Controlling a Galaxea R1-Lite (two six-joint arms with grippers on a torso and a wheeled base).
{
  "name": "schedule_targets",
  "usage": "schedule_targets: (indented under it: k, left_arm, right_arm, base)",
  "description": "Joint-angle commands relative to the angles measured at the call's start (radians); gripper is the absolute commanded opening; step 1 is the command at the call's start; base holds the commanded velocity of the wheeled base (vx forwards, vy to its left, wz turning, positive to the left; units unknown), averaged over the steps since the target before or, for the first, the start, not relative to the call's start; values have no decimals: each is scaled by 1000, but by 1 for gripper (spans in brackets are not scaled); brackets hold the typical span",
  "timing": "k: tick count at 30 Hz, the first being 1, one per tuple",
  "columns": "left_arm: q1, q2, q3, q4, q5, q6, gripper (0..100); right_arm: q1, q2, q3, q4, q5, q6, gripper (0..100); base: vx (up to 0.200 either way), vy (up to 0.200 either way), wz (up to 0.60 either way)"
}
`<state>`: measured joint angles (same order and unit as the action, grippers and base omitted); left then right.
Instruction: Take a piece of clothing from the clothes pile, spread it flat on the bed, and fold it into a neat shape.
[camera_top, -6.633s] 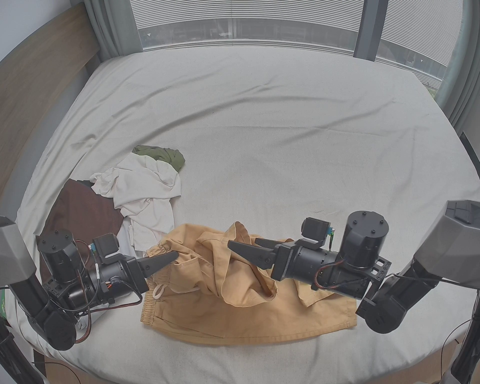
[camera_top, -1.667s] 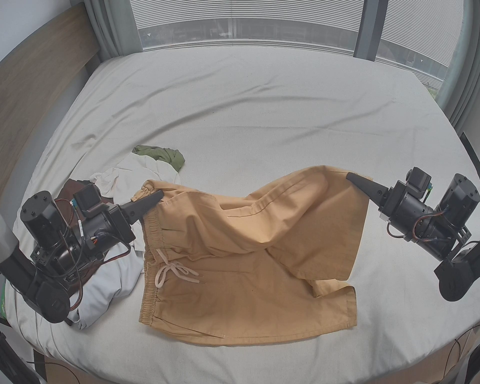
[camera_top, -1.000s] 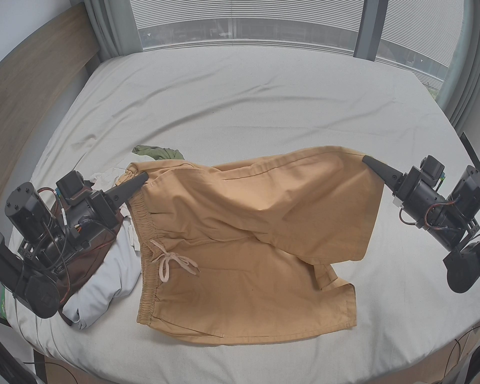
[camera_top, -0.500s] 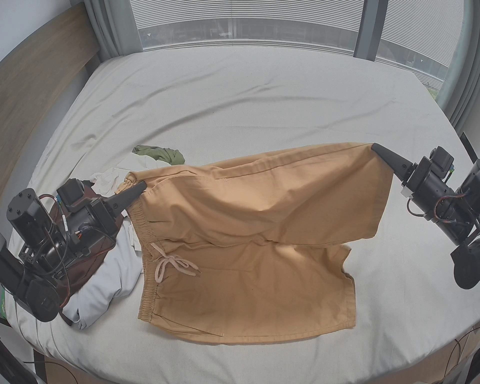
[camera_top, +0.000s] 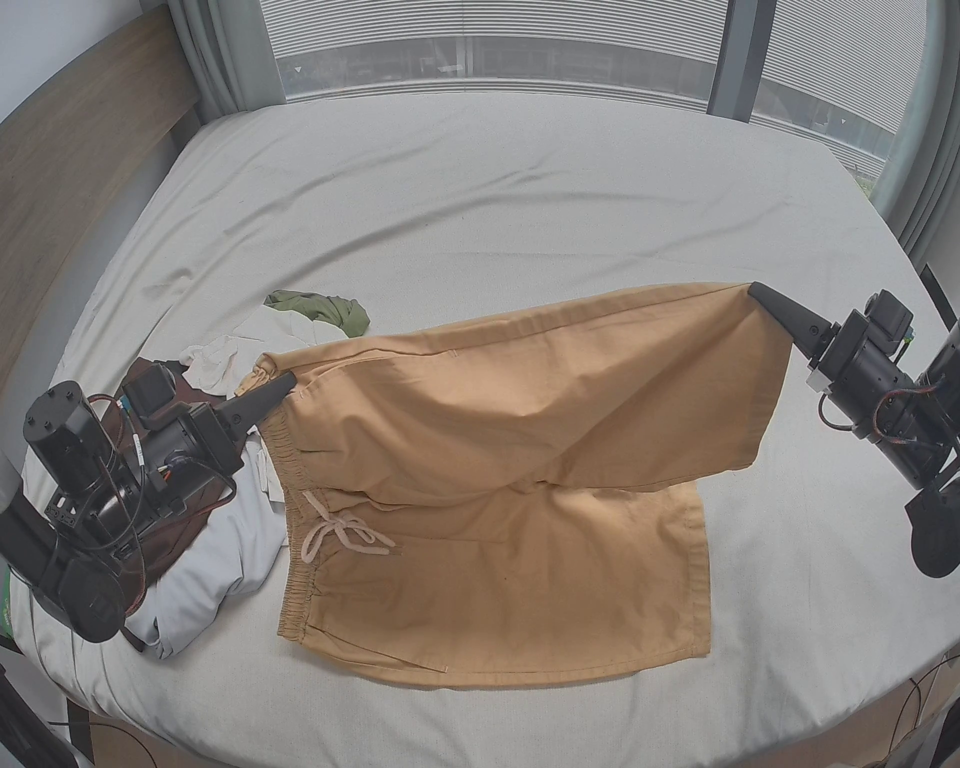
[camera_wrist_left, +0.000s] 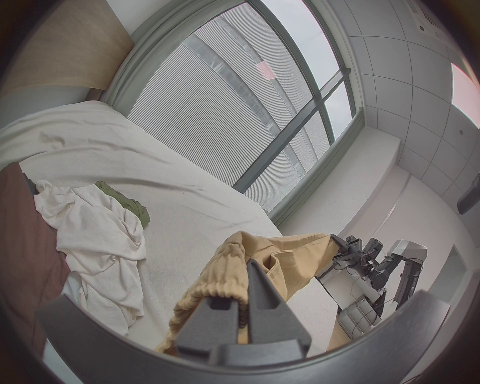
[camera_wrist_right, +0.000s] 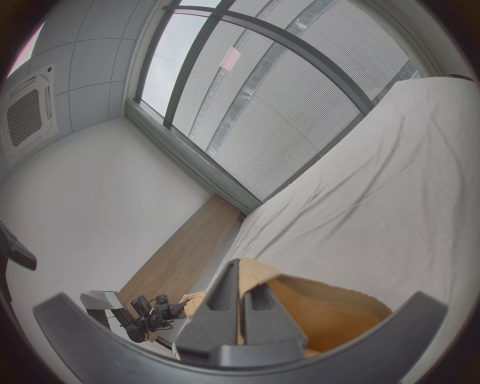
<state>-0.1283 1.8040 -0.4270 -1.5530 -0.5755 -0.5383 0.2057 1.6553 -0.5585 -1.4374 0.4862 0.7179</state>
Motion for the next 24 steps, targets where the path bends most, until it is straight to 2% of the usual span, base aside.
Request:
schedule_targets:
  k: [1, 19, 24]
  left_arm:
    - [19, 5, -7, -2, 0, -5, 0]
    - [16, -34, -13, -4, -1, -5, 0]
    - [18, -60, -13, -2, -1, -6, 0]
  right_arm:
    - [-14, 6, 0, -1, 0, 0, 0]
    - [-17, 8, -9, -8, 3, 2, 0]
    - [-17, -2, -8, -14, 22, 2, 0]
  base:
    - [0, 0, 0]
    - [0, 0, 0]
    - [0, 0, 0]
